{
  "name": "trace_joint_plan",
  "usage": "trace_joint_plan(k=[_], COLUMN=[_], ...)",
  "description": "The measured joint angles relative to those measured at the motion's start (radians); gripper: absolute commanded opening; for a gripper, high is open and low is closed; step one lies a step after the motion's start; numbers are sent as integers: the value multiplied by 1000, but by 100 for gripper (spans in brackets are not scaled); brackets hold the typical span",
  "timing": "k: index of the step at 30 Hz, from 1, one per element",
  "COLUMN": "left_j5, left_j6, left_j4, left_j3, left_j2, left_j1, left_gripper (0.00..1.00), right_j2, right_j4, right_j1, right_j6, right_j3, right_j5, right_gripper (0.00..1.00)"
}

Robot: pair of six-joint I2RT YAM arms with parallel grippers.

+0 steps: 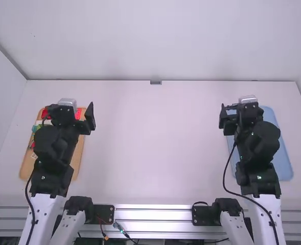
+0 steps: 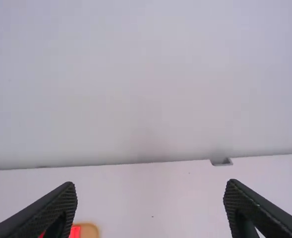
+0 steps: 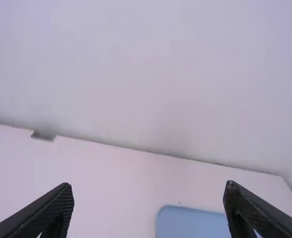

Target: Assemble lego blocks to make yellow taxi

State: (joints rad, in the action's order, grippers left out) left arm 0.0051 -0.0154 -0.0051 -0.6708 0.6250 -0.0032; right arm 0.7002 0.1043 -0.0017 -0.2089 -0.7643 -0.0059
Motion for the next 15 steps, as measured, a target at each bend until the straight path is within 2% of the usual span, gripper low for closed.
trace_joint_plan(k=[1, 6, 15], left_j5=[0, -3, -3], left_j6=[0, 9, 9], left_j4=[0, 0, 0], left_j3=[0, 118, 331], left_j2=[0, -113, -328], left_j1=[0, 0, 0], left_gripper=[73, 61, 40], right_j2=[0, -123, -334], right_j4=[0, -100, -101], right_j1=[0, 0, 0], right_j6=[0, 108, 190], right_j3=[0, 113, 330], right_j5=[0, 1, 3], right_gripper=[73, 61, 40])
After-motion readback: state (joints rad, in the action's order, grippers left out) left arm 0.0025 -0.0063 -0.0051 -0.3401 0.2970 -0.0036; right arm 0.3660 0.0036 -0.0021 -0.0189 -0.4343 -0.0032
